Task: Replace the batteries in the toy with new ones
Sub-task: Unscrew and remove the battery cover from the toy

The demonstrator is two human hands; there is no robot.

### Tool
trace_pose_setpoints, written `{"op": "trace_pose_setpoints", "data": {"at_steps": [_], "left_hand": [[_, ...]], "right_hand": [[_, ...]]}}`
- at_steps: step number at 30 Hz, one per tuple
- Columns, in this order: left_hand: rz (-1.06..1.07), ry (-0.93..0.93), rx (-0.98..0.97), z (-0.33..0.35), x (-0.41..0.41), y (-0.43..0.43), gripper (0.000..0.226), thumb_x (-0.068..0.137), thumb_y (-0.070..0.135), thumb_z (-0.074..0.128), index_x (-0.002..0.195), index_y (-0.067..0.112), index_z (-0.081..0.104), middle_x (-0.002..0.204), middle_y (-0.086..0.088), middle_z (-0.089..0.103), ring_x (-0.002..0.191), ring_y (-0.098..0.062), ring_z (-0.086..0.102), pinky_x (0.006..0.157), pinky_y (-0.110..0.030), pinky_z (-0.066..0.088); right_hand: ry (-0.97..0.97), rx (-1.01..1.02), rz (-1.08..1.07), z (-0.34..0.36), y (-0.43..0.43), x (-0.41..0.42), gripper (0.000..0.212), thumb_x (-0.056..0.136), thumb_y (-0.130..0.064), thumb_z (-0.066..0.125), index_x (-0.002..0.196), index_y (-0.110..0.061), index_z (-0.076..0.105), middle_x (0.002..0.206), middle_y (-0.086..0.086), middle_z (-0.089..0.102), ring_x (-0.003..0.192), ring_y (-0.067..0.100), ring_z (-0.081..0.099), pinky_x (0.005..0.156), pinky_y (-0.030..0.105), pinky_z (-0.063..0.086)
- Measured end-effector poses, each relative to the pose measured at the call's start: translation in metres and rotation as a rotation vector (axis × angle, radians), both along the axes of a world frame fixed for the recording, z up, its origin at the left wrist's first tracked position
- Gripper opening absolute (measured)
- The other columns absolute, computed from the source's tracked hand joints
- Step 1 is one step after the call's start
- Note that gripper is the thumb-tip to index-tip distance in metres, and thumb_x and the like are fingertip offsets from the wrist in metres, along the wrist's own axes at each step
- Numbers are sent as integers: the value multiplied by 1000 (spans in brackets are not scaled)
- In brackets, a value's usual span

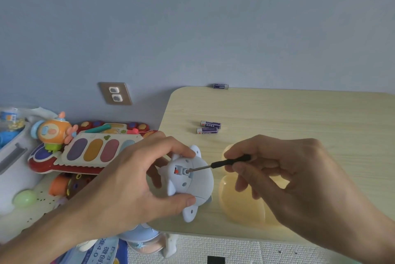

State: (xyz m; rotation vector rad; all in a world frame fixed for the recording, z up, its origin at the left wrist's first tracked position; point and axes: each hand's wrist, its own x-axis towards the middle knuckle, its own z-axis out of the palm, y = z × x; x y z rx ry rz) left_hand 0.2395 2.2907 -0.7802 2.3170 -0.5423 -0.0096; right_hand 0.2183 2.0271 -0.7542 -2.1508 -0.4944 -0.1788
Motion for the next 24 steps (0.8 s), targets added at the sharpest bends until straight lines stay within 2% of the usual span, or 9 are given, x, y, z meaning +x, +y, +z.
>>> {"op": "trace_pose_setpoints", "data": {"at_steps": [3,6,10,12,15,17,19,22,24], "left_hand": [[-4,-14,10,-1,-1,-1,56,65,48,95,114,50,66,120,16,64,105,-10,68,83,-22,56],[-8,-13,12,-1,-3,-3,56,65,49,94,113,51,65,120,18,64,107,-9,67,85,-22,55],[8,-27,14,-1,-2,-2,56,65,47,96,113,50,66,119,16,66,105,-10,70,82,-23,57],[14,-32,15,0,-1,-2,56,65,46,96,112,50,66,119,15,65,104,-9,69,82,-22,56],[13,-30,17,0,-2,-2,56,65,45,96,112,49,66,119,17,64,103,-8,69,80,-21,55],[12,-38,24,0,-2,-2,56,65,46,96,112,49,66,119,17,64,103,-7,68,81,-20,54],[10,-46,34,0,-2,-2,55,65,48,95,112,48,66,119,17,64,104,-8,68,81,-21,54],[10,-46,32,-1,-2,-2,56,65,49,95,113,48,66,119,17,64,105,-9,68,81,-22,55],[10,-46,30,-1,-2,-3,56,65,48,95,113,48,67,119,17,65,106,-9,68,82,-22,55]], "right_hand": [[-50,-80,6,0,0,1,17,93,-38,65,82,-28,73,67,-12,76,54,6,72,46,11,48],[-110,-137,-19,-3,4,1,39,97,-50,52,72,-22,65,56,0,68,47,17,60,43,24,48],[-67,-87,36,-3,5,1,10,98,-45,54,96,-37,60,62,-10,69,45,10,57,45,8,41],[-15,-36,60,-4,3,1,14,95,-49,61,94,-36,64,69,-12,72,51,13,64,47,14,48],[39,9,80,0,2,-2,6,93,-35,70,98,-35,72,77,-16,77,63,12,75,57,27,59],[34,3,73,0,1,-2,11,94,-24,67,96,-33,74,80,-16,79,63,10,77,52,22,57],[22,-38,78,0,2,-1,18,96,-32,61,84,-30,74,72,-18,77,56,6,74,47,8,47],[-54,-155,35,0,7,0,42,98,-45,56,68,-20,71,49,-21,60,43,4,61,47,4,37],[-76,-162,19,-2,7,-1,26,100,-42,55,89,-27,73,55,-18,65,47,5,63,50,7,41]]}}
